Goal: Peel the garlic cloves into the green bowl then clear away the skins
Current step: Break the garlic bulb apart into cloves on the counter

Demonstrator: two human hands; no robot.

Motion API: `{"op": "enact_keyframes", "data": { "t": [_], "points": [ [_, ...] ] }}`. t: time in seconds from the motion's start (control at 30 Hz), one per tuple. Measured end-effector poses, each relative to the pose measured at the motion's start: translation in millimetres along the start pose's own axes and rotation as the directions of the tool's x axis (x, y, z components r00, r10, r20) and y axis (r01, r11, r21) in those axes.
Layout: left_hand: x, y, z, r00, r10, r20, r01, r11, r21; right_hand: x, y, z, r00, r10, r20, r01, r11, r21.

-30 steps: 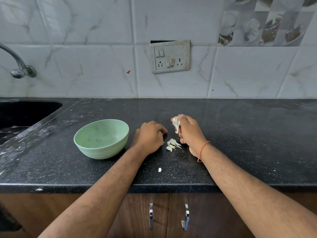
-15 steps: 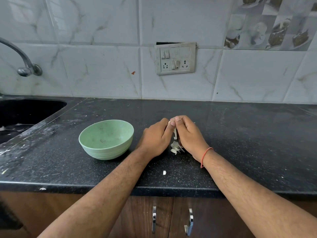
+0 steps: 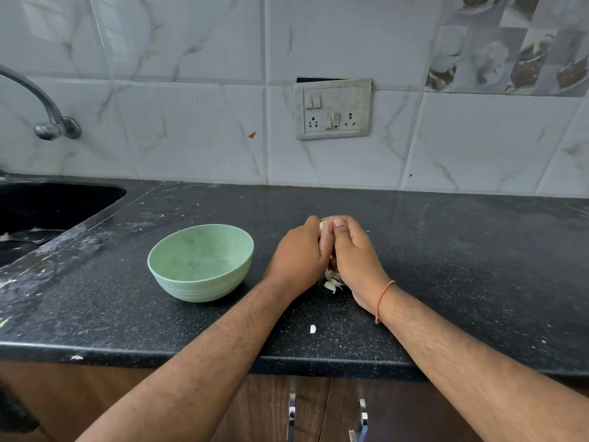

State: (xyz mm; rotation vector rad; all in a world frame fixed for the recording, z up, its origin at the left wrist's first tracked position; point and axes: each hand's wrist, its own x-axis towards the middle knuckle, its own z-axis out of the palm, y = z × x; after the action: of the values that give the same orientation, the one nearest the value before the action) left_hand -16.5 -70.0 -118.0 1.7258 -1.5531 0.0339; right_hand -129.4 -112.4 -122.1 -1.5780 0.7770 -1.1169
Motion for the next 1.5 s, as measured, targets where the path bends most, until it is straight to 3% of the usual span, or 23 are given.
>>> {"op": "enact_keyframes", "data": {
  "t": [0.3, 0.6, 0.9, 1.13, 1.5],
  "points": [
    [-1.4, 4.7, 6.9, 0.999, -0.004, 0.054, -0.001, 0.996, 0.085, 6.2, 5.6, 2.1, 0.992, 0.087, -0.092, -0.087, 0.996, -0.006],
    [-2.7, -0.5, 0.9, 0.987, -0.147, -0.057, 0.12, 0.935, -0.333, 0.3, -3.7, 3.1, 1.0, -0.023, 0.008, 0.023, 0.998, 0.062],
    [1.6, 1.5, 5.5, 0.985, -0.169, -0.026, 0.146, 0.91, -0.387, -2.2, -8.2, 2.1, 0.999, 0.02, 0.026, -0.025, 0.979, 0.201],
    [3.4, 1.5, 7.8, 0.984, -0.172, 0.047, 0.177, 0.909, -0.377, -0.6, -2.7, 4.1, 0.999, 0.032, -0.017, -0.029, 0.992, 0.122],
    [3.8, -2.2, 11.4, 0.988, -0.133, 0.082, 0.156, 0.886, -0.436, 2.7, -1.3, 12.9, 0.969, -0.148, -0.197, 0.08, 0.945, -0.317]
  ]
}}
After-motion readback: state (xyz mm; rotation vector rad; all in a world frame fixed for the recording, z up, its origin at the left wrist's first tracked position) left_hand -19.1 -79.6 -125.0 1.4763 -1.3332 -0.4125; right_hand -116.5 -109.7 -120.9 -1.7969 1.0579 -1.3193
